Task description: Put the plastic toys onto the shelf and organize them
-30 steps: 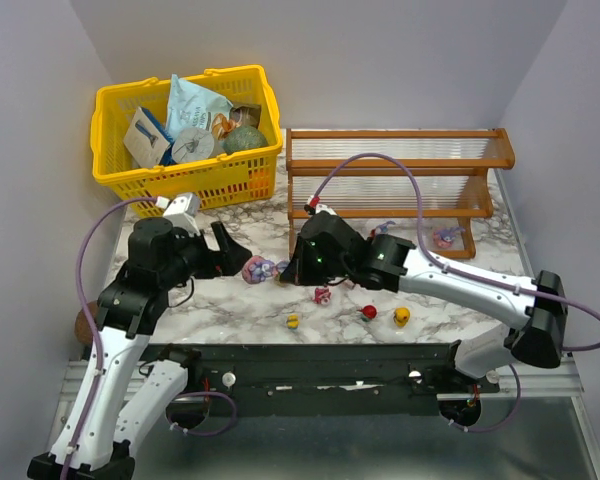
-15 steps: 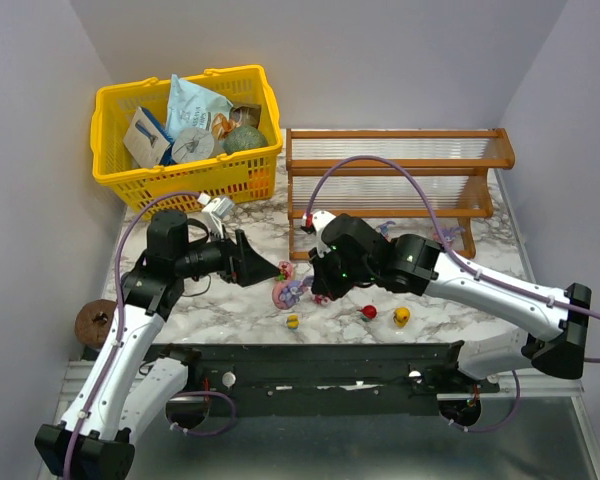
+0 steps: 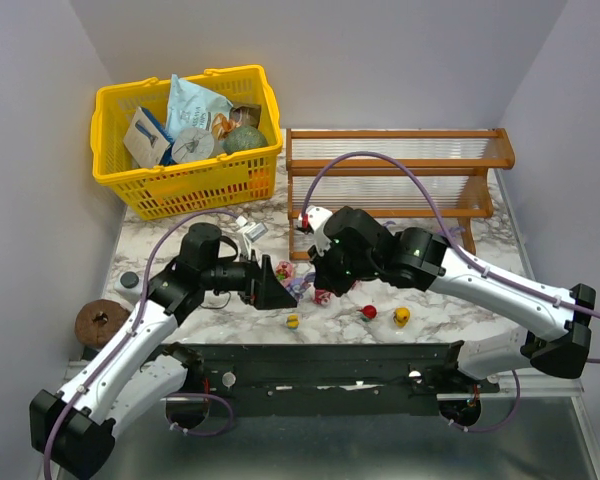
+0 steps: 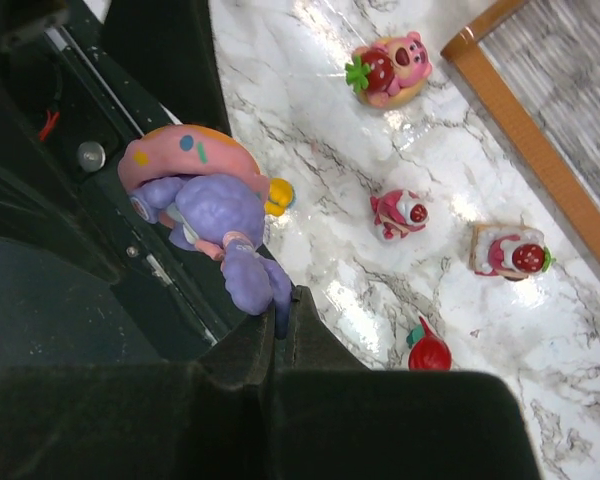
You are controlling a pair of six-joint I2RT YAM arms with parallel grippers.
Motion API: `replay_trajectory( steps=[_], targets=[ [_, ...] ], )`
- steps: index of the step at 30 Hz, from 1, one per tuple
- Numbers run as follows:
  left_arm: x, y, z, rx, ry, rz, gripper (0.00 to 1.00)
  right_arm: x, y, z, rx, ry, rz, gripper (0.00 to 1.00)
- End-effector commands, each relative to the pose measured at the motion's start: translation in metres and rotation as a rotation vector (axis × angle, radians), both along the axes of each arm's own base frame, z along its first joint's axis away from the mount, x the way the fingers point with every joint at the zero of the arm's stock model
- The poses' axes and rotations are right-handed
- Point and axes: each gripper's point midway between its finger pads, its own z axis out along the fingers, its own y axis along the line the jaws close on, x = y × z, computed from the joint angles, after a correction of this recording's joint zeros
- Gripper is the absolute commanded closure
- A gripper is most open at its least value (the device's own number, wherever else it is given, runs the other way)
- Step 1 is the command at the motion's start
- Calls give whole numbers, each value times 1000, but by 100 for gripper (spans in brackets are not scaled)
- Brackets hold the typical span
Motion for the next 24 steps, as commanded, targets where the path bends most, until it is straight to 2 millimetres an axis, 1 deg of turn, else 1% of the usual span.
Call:
replay_trajectory(
  steps=[1,5,10,13,14,16,17,19,20,22,23,24],
  targets=[
    [-7,-13,4,-37,-12,-57,4,-6,4,12,7,-9,95,99],
    [-2,-19,-1,-19,-10,-52,15,-8,4,10,-11,-2,117,99],
    [7,-20,-4,7,-28,-31,18,-12,1,6,-25,6,149,99],
    [8,-20,-8,26,-25,-45,26,-11,-2,5,-36,-3,143,99],
    [9,-20,-12,38,-17,-47,35,-11,-1,6,-36,-7,146,99],
    [6,-21,-15,42,-5,-65,45,-8,-1,8,-32,-14,133,99],
    [7,-22,-17,49,-3,-64,54,-7,-1,8,-30,-16,125,99],
    [8,-22,-17,54,-8,-64,62,-4,-2,10,-25,-19,94,99],
    [8,-22,-16,55,-12,-62,72,-3,-1,11,-20,-20,87,99],
    [11,-23,-14,53,-23,-49,80,-1,1,14,0,-19,54,99],
    [13,-24,-12,49,-32,-42,93,0,1,16,10,-20,41,99],
    [15,-25,-11,48,-36,-36,98,1,3,17,21,-22,33,98]
  ],
)
